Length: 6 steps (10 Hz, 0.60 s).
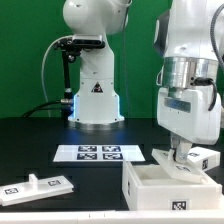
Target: Assemble cabinet
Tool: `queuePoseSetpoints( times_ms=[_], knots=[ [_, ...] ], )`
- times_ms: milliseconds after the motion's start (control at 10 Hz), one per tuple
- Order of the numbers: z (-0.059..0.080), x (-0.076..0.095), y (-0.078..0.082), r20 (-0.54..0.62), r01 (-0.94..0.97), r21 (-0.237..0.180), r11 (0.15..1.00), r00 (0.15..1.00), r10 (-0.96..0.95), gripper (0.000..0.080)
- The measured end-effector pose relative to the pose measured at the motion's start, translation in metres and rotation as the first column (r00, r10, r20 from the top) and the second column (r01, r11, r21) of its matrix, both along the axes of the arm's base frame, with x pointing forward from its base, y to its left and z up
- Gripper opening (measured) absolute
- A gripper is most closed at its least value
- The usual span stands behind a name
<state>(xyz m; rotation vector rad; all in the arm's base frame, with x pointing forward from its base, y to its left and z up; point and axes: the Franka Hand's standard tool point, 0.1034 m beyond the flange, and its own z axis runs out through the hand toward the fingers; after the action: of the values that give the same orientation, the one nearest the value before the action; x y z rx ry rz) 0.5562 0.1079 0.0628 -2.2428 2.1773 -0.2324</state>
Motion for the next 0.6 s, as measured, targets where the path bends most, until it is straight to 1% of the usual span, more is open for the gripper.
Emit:
queuePoseSetpoints(
  times_ms=[100, 200, 300, 400, 600],
  knots=[
    [0.0, 0.0, 0.0, 0.0, 0.0, 0.0, 1.0, 1.0, 0.0, 0.0065],
    [0.002, 0.008, 0.001, 0.002, -0.001, -0.001, 1.0, 1.0, 0.001, 0.0065],
    [0.003, 0.022, 0.001, 0.015, -0.003, -0.005, 1.0, 1.0, 0.003, 0.0065],
    [0.001, 0.032, 0.003, 0.025, -0.009, -0.015, 1.0, 1.0, 0.009, 0.0065],
    [-0.001, 0.037, 0.005, 0.014, 0.02, -0.014, 1.0, 1.0, -0.02, 0.0065]
  ],
)
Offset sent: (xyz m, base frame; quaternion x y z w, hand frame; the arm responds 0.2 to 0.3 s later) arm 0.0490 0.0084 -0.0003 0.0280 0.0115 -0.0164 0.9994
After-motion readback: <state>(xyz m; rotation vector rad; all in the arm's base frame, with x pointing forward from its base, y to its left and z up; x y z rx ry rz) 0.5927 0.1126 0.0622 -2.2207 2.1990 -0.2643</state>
